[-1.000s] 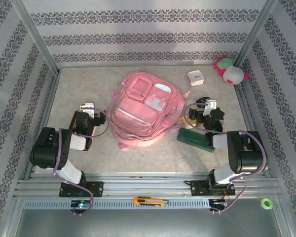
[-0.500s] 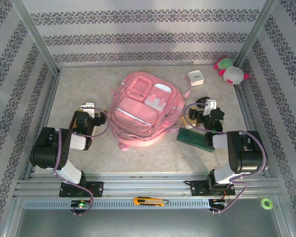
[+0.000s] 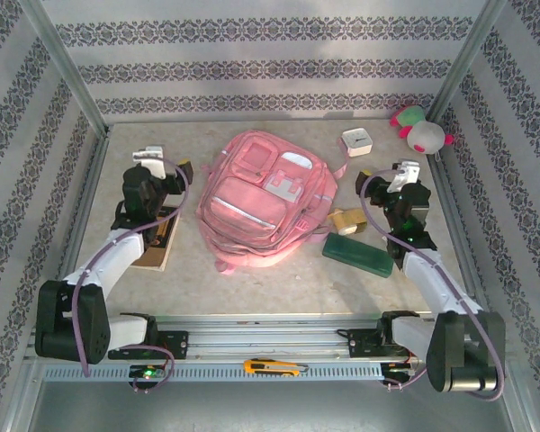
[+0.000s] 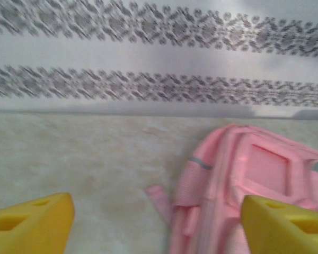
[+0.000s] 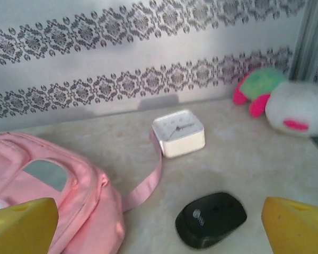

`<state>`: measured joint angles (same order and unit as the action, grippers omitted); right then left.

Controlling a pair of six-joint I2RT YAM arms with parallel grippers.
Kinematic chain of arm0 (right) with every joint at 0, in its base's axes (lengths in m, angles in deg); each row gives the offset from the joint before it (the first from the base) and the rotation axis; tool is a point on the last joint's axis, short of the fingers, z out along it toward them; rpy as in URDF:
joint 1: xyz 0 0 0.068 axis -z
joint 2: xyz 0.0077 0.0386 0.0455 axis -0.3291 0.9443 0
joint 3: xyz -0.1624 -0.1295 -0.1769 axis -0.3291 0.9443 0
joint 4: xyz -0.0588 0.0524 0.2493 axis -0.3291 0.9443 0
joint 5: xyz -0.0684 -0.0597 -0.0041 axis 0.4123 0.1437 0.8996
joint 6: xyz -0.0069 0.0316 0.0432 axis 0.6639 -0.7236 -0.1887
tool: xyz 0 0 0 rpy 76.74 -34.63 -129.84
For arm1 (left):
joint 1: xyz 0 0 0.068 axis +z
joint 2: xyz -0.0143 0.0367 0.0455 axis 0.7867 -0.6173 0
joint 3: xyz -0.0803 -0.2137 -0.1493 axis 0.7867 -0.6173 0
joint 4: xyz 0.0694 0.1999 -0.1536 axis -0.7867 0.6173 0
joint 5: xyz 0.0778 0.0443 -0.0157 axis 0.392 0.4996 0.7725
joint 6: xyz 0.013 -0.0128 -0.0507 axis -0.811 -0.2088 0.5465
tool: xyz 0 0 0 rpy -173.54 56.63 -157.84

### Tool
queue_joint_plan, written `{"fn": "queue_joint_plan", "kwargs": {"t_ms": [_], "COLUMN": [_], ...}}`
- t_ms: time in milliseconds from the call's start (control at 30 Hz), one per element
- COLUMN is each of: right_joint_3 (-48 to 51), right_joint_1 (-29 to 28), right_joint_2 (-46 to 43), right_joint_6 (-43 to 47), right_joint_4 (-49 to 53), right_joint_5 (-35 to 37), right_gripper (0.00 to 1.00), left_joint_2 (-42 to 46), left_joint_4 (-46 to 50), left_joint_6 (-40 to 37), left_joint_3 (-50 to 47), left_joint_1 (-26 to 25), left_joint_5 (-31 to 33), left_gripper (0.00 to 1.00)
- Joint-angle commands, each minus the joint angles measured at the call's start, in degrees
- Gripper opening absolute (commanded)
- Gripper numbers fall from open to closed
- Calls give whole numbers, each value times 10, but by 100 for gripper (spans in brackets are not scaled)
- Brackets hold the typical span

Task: Pack books, pencil case, and school supplies into a backpack

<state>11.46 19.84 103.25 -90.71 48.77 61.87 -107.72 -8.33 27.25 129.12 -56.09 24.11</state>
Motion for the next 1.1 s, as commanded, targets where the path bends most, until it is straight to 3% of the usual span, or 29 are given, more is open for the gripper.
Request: {"fn": "queue_joint_plan", "kwargs": {"t_ms": [0, 133, 300, 400, 567, 667, 900, 1000, 1067], "right_joint_3": [-25, -56, -106, -136, -189, -219, -300, -312, -306], "right_joint_1": [-1, -45, -204, -256, -271, -273, -283, -288, -288], "right_joint_2": [3, 34, 107, 174, 288, 340, 456, 472, 458], "right_joint_6": [-115, -236, -236, -258, -278, -274, -268, -272, -268], "right_joint_4": [189, 267, 310, 306, 282, 246, 185, 165, 164], "right_joint_5": [-51, -156, -74, -45, -70, -95, -146, -150, -140], "right_gripper": [98, 98, 98, 97, 72, 63, 57, 56, 56], "left_joint_2": [-51, -97, -147, -162, -143, -128, -102, -67, -35], "left_joint_4": [223, 280, 269, 266, 235, 219, 180, 184, 204], "left_joint_6": [77, 103, 145, 154, 175, 185, 231, 238, 225], "left_joint_3": [49, 78, 67, 55, -1, -42, -115, -131, -128], "left_joint_1": [-32, -65, -72, -75, -89, -108, -194, -217, -221], "left_joint_5": [-66, -97, -119, -124, -148, -157, -135, -116, -97], "left_gripper": [72, 65, 57, 50, 41, 39, 35, 36, 41]}}
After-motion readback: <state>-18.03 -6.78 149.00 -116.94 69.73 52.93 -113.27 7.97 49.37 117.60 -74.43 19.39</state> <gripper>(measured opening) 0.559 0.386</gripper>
